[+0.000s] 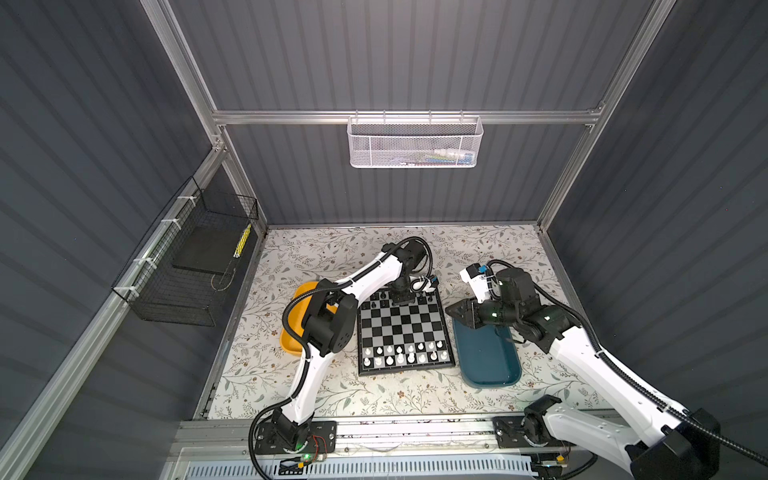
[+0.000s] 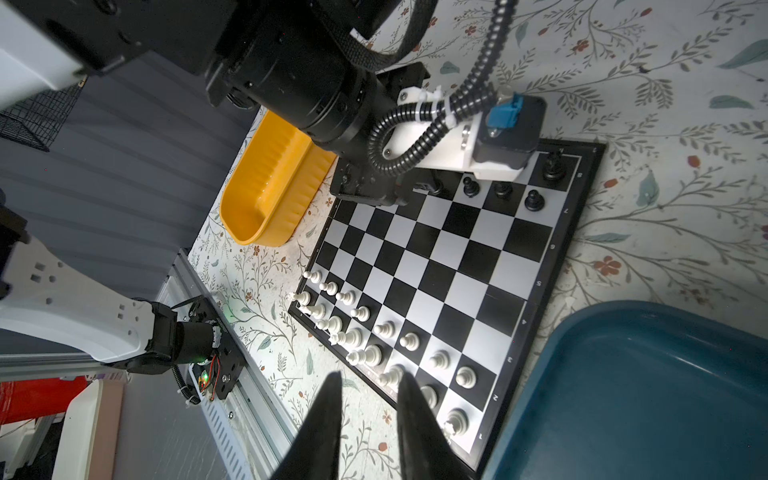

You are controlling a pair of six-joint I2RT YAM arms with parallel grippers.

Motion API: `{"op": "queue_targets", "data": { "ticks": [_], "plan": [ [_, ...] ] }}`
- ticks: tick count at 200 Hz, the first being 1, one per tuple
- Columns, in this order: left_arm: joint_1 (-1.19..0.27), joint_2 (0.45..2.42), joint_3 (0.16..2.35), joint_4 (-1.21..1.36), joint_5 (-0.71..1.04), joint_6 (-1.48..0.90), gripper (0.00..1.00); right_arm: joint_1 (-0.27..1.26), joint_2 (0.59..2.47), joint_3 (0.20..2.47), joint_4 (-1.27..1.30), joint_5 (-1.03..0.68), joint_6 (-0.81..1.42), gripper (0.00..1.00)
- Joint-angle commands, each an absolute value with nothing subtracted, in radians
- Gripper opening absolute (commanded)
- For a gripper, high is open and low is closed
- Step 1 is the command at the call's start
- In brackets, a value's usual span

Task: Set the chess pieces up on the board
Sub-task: 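Lower the black pawn onto the last empty pawn square and open the left gripper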

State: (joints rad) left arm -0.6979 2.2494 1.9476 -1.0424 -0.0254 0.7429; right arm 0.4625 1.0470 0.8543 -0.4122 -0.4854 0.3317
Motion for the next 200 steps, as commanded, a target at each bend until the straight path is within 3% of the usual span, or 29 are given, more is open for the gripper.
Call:
{"op": "queue_targets", "data": {
  "ticks": [1,200],
  "plan": [
    [-0.704,2.267,1.974,-1.041,-0.006,0.733,0.09,0.461,1.041,0.849,-0.422,-0.48,0.318,0.27],
    [-0.704,2.275,1.966,-1.02,-0.017,0.745,0.17,0.461,1.042,0.844,-0.42,-0.48,0.318,0.27]
  ]
}}
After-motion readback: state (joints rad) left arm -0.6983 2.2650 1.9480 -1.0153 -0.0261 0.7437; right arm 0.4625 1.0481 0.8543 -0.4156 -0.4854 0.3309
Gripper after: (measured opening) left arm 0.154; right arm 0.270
